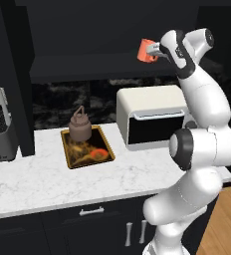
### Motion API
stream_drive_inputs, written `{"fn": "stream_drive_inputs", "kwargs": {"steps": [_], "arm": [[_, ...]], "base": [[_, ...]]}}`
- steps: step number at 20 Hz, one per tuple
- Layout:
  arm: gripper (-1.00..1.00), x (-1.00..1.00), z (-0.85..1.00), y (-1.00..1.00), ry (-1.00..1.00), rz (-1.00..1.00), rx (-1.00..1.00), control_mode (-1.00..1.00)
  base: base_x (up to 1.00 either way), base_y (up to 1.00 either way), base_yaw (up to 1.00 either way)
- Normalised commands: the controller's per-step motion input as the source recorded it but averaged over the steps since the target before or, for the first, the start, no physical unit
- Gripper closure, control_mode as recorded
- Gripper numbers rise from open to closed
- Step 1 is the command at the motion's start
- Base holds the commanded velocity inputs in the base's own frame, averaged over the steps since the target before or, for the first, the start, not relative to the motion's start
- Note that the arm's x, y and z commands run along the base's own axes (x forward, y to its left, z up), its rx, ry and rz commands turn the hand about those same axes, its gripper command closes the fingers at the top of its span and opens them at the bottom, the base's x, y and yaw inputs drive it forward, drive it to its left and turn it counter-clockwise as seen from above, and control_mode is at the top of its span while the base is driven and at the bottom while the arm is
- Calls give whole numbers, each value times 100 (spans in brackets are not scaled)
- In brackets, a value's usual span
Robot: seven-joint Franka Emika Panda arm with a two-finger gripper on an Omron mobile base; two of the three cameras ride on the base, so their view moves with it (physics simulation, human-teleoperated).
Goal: Pick the kettle from the counter and place it on the tray. Then pick the mug from the cabinet and place it on the tray. Then close the cabinet doors.
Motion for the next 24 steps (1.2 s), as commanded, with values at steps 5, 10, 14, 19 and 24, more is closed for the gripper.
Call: {"fn": "stream_drive_inputs", "kwargs": {"steps": [5, 10, 14, 19, 24], "arm": [[100, -41, 0, 17, -3, 0, 0, -100], [100, -86, 7, 4, 0, 0, -6, -100], [100, -100, 4, 14, 0, 9, -11, -100], [100, -100, 0, 34, 0, 12, -8, -100], [100, -100, 0, 43, 0, 11, -11, -100]], "base": [[0, 0, 0], [0, 0, 0], [0, 0, 0], [0, 0, 0], [0, 0, 0]]}}
